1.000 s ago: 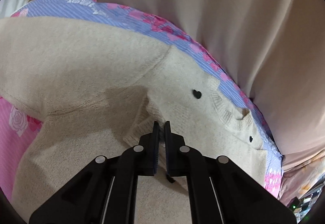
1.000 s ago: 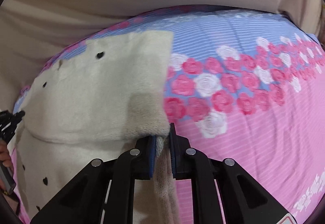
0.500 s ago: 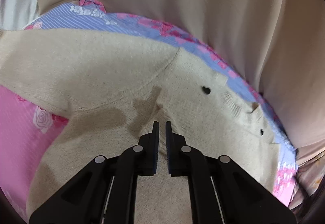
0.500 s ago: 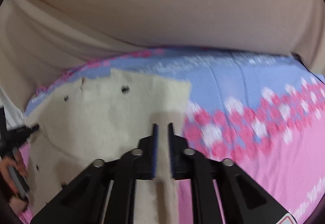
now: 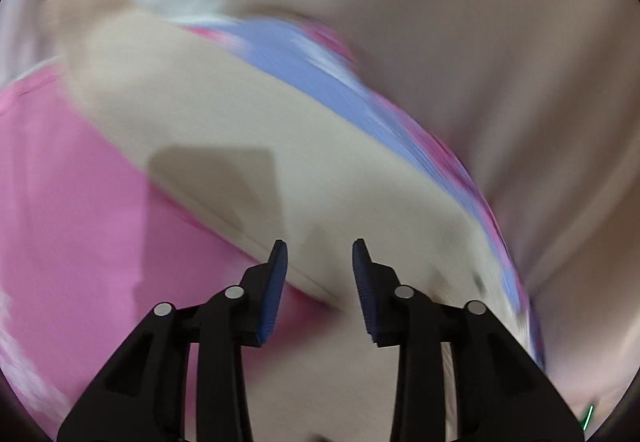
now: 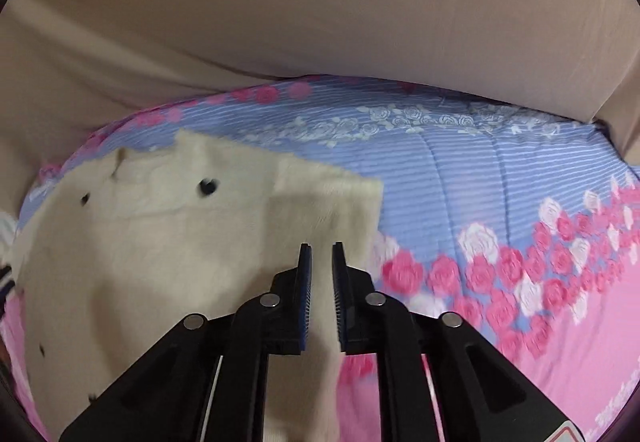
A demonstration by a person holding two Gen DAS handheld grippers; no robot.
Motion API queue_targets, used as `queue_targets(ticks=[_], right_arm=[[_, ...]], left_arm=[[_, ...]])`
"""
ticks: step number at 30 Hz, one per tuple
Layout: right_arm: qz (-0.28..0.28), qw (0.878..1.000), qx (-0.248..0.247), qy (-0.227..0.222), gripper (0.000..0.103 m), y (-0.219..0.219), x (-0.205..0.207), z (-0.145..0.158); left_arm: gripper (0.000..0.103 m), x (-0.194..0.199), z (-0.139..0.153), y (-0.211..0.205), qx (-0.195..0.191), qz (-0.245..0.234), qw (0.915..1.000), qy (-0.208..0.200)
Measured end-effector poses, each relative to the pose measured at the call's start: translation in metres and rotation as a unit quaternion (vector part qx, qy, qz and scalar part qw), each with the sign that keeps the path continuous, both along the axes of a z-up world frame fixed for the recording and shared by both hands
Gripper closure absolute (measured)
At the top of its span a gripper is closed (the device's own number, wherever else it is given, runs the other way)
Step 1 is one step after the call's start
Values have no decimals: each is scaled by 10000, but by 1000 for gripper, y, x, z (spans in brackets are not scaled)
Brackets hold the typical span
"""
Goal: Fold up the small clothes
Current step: 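Fold the held sleeve across the body with the left gripper, release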
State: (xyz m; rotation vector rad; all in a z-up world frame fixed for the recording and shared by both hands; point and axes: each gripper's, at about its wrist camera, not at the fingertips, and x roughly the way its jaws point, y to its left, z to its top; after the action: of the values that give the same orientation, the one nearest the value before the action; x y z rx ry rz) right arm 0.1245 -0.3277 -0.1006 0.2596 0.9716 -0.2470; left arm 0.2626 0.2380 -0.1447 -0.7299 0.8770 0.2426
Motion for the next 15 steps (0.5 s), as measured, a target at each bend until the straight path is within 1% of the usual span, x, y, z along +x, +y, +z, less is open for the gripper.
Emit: queue_targets(ticks=[1, 3, 5, 6, 7, 9, 10, 11, 12, 13, 14, 15], right_arm=[[55, 10000, -13, 44, 90, 8, -14, 3], [104, 9998, 1, 142, 88, 19, -37, -3], [107, 9995, 87, 300, 86, 30, -61, -7], [118, 9991, 123, 385, 86, 37, -63, -12], [116, 9987, 129, 484, 85, 42, -67, -19], [181, 9974, 157, 680, 83, 52, -76, -28], [204, 9969, 140, 748, 83, 56, -77, -29], [235, 9964, 112, 804, 82, 59, -78, -31], [264, 9960, 77, 853, 81, 64, -81, -30], [273, 9958, 51, 874, 78, 69, -82, -34], [291, 9956, 40, 887, 76, 73, -83, -33], [320, 9956, 11, 876, 72, 77, -86, -29]], left_arm=[[70, -4, -3, 32, -23, 450, 9990, 38], [69, -8, -6, 77, 73, 1003, 9949, 64], [66, -7, -11, 123, 458, 1449, 9881, 233], [66, -5, -15, 140, 600, 1586, 9850, 334], [67, -3, -22, 162, 716, 1808, 9797, 486], [69, -1, -38, 188, 481, 1976, 9776, 545], [71, -1, -44, 198, 343, 2068, 9768, 427], [76, 0, -44, 202, 342, 2130, 9760, 308], [81, 4, -46, 205, 305, 2107, 9766, 298], [92, 7, -46, 205, 291, 2067, 9776, 274], [94, 12, -44, 203, 292, 1971, 9797, 214], [94, 15, -37, 198, 394, 1865, 9816, 111]])
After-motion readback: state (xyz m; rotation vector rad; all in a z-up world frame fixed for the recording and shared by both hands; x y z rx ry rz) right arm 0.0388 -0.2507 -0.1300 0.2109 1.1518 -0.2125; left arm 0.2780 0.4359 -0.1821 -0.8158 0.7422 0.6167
